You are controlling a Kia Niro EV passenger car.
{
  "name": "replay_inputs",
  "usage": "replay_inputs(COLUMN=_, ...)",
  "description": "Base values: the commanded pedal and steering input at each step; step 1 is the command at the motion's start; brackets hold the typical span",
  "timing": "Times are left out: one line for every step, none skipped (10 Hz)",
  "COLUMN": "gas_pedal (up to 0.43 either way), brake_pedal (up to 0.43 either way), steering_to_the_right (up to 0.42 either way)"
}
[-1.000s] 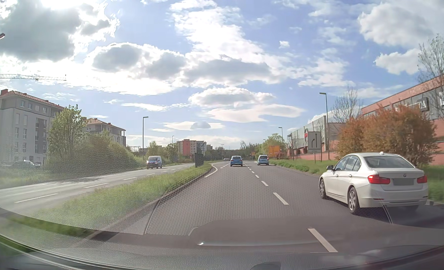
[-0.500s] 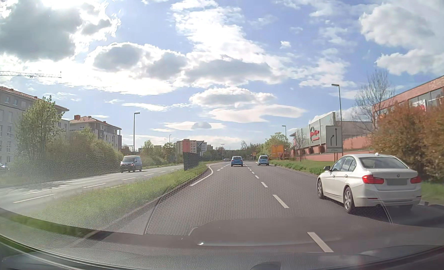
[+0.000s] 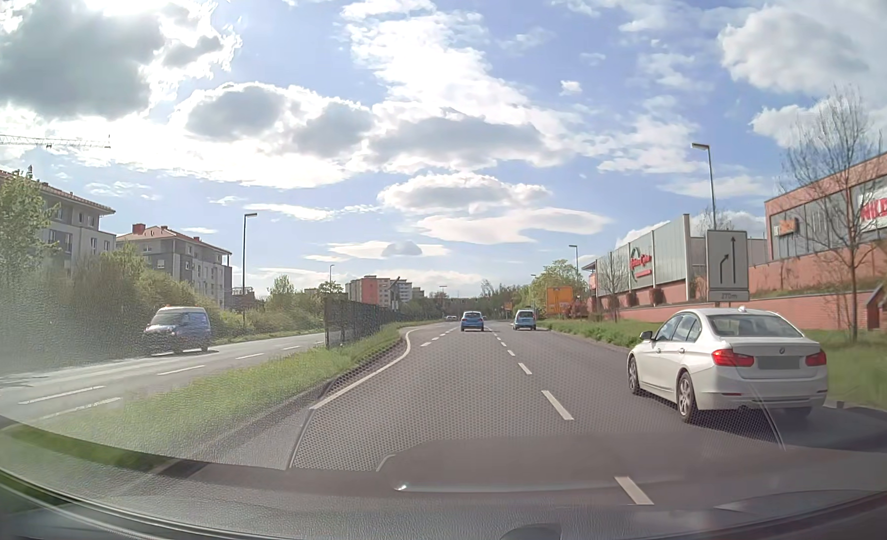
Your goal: Follow the waypoints while adhering to traffic rules and regulations
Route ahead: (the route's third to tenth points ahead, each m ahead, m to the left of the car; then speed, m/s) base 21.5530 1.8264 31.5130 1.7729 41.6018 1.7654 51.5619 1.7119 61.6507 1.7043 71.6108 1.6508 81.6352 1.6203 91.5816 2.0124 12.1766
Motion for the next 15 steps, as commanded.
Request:
replay_inputs(gas_pedal=0.059, brake_pedal=0.000, steering_to_the_right=0.001)
replay_inputs(gas_pedal=0.059, brake_pedal=0.000, steering_to_the_right=0.002)
replay_inputs(gas_pedal=0.059, brake_pedal=0.000, steering_to_the_right=0.002)
replay_inputs(gas_pedal=0.059, brake_pedal=0.000, steering_to_the_right=0.003)
replay_inputs(gas_pedal=0.059, brake_pedal=0.000, steering_to_the_right=0.004)
replay_inputs(gas_pedal=0.059, brake_pedal=0.000, steering_to_the_right=0.004)
replay_inputs(gas_pedal=0.059, brake_pedal=0.000, steering_to_the_right=0.004)
replay_inputs(gas_pedal=0.059, brake_pedal=0.000, steering_to_the_right=0.005)
replay_inputs(gas_pedal=0.059, brake_pedal=0.000, steering_to_the_right=0.005)
replay_inputs(gas_pedal=0.059, brake_pedal=0.000, steering_to_the_right=0.005)
replay_inputs(gas_pedal=0.059, brake_pedal=0.000, steering_to_the_right=0.005)
replay_inputs(gas_pedal=0.059, brake_pedal=0.000, steering_to_the_right=0.005)
replay_inputs(gas_pedal=0.059, brake_pedal=0.000, steering_to_the_right=0.005)
replay_inputs(gas_pedal=0.059, brake_pedal=0.000, steering_to_the_right=0.005)
replay_inputs(gas_pedal=0.059, brake_pedal=0.000, steering_to_the_right=0.005)
